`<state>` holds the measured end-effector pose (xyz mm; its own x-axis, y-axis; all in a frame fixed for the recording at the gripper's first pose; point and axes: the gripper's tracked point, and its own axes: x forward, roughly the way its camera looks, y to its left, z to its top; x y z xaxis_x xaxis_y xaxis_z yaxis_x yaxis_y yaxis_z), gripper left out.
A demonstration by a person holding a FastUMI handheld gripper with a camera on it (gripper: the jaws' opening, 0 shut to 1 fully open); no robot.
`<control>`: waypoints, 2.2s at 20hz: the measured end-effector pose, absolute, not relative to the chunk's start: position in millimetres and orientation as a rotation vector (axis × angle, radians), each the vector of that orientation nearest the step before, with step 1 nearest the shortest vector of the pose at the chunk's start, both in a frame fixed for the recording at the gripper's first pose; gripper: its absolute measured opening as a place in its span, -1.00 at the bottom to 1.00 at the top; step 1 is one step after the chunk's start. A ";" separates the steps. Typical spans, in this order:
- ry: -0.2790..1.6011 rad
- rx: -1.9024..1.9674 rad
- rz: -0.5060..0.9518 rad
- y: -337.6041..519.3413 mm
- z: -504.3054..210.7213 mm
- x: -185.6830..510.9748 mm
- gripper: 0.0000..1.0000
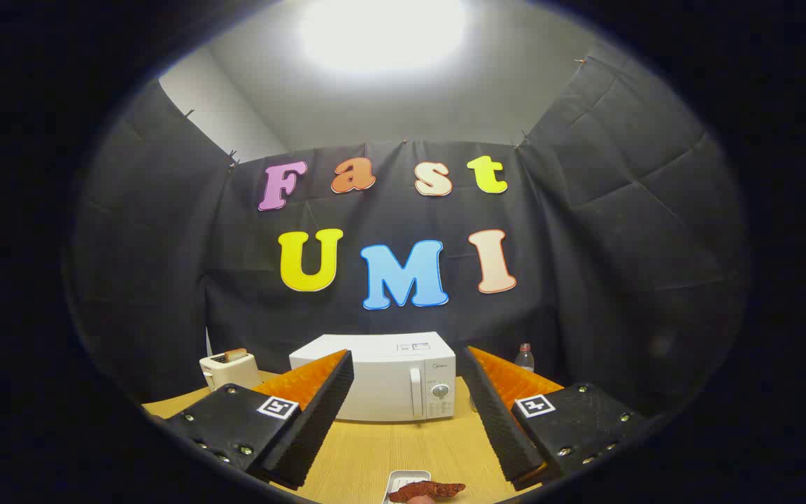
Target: Open the microwave, put the food inside, and close the microwave door.
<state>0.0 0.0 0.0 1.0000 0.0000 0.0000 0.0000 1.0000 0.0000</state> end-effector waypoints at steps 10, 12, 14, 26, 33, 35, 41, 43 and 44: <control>0.022 0.001 -0.020 -10.8 -11.7 -0.9 0.94; 0.033 0.003 -0.021 -12.6 -13.6 0.4 0.94; 0.038 0.010 -0.021 -14.7 -12.8 2.7 0.94; 0.042 -0.070 0.059 -10.1 -29.4 94.5 0.94; 0.090 -0.057 0.097 -12.8 -71.7 179.0 0.94; 0.112 -0.050 0.097 -16.2 -86.4 199.5 0.93; 0.194 -0.071 0.095 -23.7 -142.7 257.4 0.94; 0.226 -0.071 0.098 -25.0 -161.0 271.2 0.94; 0.239 -0.073 0.096 -26.2 -170.1 276.8 0.94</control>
<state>276.8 -26.2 -170.1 0.9669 0.0864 -0.2400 -0.1038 0.9927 -0.0607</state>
